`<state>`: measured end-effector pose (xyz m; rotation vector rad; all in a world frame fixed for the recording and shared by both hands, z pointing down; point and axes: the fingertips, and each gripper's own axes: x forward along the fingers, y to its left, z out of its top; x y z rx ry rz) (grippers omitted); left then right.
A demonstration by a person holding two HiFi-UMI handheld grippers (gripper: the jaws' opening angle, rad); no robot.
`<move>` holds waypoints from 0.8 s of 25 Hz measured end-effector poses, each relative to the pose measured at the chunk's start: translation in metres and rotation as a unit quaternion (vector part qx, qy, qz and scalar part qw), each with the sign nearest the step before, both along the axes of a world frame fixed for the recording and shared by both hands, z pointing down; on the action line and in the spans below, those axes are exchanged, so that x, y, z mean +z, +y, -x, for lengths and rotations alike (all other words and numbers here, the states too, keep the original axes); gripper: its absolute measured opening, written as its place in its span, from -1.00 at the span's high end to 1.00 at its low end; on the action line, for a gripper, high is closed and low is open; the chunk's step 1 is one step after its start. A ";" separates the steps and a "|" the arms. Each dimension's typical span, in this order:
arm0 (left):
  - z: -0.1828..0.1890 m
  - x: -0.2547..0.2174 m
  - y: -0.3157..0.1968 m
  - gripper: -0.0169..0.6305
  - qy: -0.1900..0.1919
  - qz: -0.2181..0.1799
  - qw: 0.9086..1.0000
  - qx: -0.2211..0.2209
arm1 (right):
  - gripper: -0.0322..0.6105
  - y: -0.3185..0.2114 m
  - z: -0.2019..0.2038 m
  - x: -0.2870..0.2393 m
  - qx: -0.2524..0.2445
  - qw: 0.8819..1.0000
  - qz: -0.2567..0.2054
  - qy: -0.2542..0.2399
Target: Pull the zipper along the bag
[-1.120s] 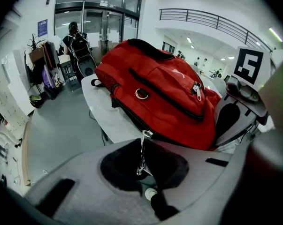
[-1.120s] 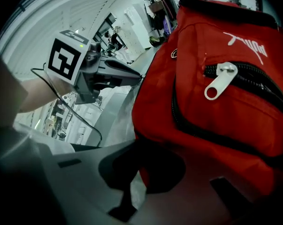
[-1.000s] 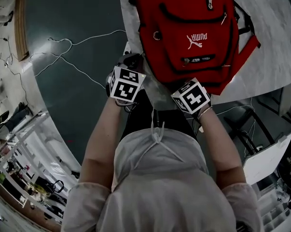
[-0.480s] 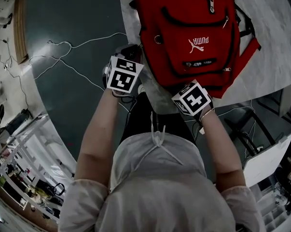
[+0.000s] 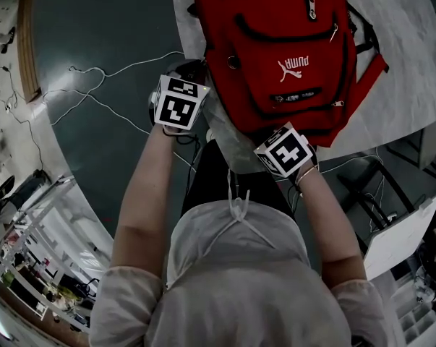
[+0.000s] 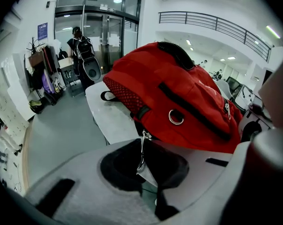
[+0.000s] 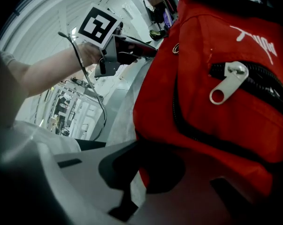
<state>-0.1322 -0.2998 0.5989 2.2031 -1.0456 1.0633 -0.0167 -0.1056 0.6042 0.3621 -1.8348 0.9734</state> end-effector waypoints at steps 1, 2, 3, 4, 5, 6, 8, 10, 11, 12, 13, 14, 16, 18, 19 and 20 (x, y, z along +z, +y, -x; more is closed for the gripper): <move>-0.001 0.002 0.000 0.86 0.000 0.000 1.000 -0.002 | 0.82 0.000 0.000 0.000 0.000 1.000 0.000 0.000; -0.002 0.003 -0.001 0.86 0.002 0.001 1.000 -0.006 | 0.82 0.000 -0.001 0.000 0.000 1.000 0.001 0.000; -0.002 0.004 -0.001 0.86 0.005 0.000 1.000 -0.011 | 0.82 0.000 -0.001 0.001 0.001 1.000 0.002 0.001; -0.002 0.004 -0.001 0.86 0.006 -0.001 1.000 -0.013 | 0.82 0.000 -0.002 0.001 0.002 1.000 0.003 0.002; -0.002 0.004 -0.001 0.86 0.006 -0.005 1.000 -0.014 | 0.82 0.001 -0.002 0.001 0.003 1.000 0.004 0.003; -0.002 0.004 0.000 0.86 0.004 -0.008 1.000 -0.014 | 0.82 0.000 -0.002 0.001 0.004 1.000 0.004 0.003; -0.002 0.006 0.000 0.85 0.003 -0.019 1.000 -0.019 | 0.82 0.000 -0.001 0.001 0.004 1.000 0.002 -0.002; -0.001 0.006 0.000 0.85 0.002 -0.030 0.999 -0.028 | 0.82 0.000 -0.001 0.001 0.006 1.000 0.000 -0.004; 0.000 0.006 0.000 0.82 0.002 -0.033 0.999 -0.032 | 0.82 0.000 -0.001 0.001 0.008 1.000 -0.001 -0.005; 0.001 0.007 0.001 0.73 0.002 -0.033 0.999 -0.036 | 0.82 0.000 -0.001 0.001 0.010 1.000 -0.001 -0.006; 0.003 0.007 0.002 0.62 0.004 -0.033 0.999 -0.037 | 0.82 0.000 -0.001 0.001 0.012 1.000 -0.002 -0.007; 0.004 0.006 0.004 0.56 0.007 -0.030 0.999 -0.037 | 0.82 0.000 0.000 0.002 0.014 1.000 -0.003 -0.008; 0.004 0.000 0.008 0.46 0.013 -0.027 0.999 -0.033 | 0.82 0.000 -0.001 0.002 0.017 1.000 -0.003 -0.008; 0.004 -0.009 0.011 0.37 0.014 -0.037 0.999 -0.031 | 0.82 -0.001 -0.002 0.003 0.018 1.000 -0.004 -0.004; 0.003 -0.013 0.013 0.37 0.015 -0.046 0.998 -0.032 | 0.82 -0.002 -0.002 0.002 0.019 1.000 -0.005 -0.002; 0.004 -0.017 0.015 0.37 0.016 -0.055 0.998 -0.034 | 0.82 -0.002 -0.001 0.001 0.021 1.000 -0.007 -0.001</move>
